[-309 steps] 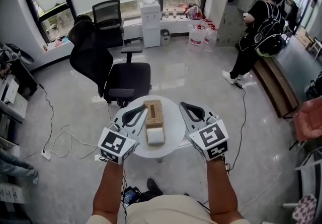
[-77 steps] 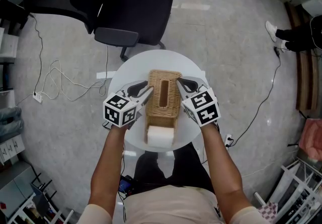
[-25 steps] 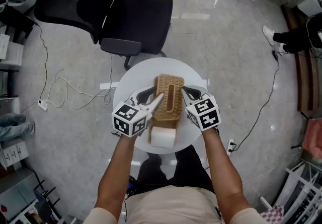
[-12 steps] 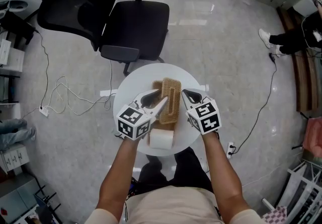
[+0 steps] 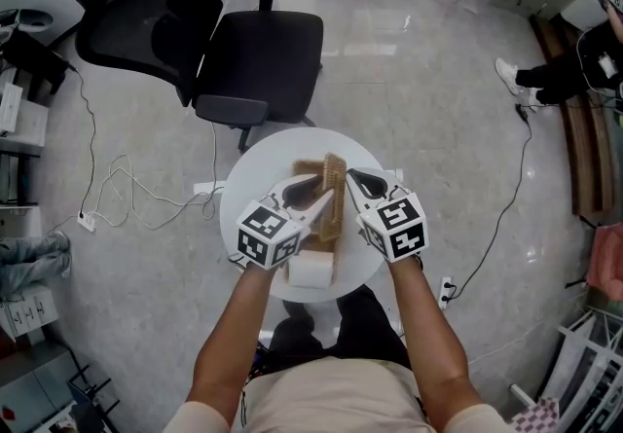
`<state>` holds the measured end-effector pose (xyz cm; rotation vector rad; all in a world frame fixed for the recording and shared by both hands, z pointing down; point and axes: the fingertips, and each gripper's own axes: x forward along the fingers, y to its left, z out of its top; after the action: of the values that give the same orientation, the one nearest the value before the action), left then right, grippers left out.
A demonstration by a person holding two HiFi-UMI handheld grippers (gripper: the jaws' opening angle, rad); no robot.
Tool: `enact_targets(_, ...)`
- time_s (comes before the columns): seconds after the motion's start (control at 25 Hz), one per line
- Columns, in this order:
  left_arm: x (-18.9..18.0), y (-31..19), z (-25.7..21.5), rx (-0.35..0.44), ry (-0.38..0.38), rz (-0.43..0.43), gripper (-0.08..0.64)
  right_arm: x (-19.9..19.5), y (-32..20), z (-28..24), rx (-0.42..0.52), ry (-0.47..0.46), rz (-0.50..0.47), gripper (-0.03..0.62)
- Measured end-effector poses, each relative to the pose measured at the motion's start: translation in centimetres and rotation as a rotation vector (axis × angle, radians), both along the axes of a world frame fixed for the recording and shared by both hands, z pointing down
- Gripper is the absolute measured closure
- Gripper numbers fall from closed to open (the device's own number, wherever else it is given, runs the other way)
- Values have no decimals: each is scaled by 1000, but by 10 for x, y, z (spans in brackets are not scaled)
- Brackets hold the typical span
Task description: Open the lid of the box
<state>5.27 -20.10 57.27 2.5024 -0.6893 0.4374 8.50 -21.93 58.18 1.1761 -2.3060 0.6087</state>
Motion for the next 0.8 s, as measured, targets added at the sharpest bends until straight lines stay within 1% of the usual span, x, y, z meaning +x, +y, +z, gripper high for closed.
enact_targets(0.16,6,4,-4,3,-8,24,443,-7,-2,-15,19,-39,-3,597)
enact_targets(0.2,8,5,-5,5,-11,31,443,-10,-3,-19,21,-47,-5,592)
enact_targets(0.24,10,6,-6,6,-13,38,443,-12,-3,-22,23,-54,-8,570)
enact_targets(0.44,22,13,-9,12,-21,71,443,-16,-4,-28,20,-61,-16,554)
enact_targets(0.6,32,20,-10,15,-26,108,443,-18,-4,-28,-3,-52,-24,537)
enact_targets(0.8,43,26,-10,20,-64,156,442,-7,-3,-25,-64,-20,-10,532)
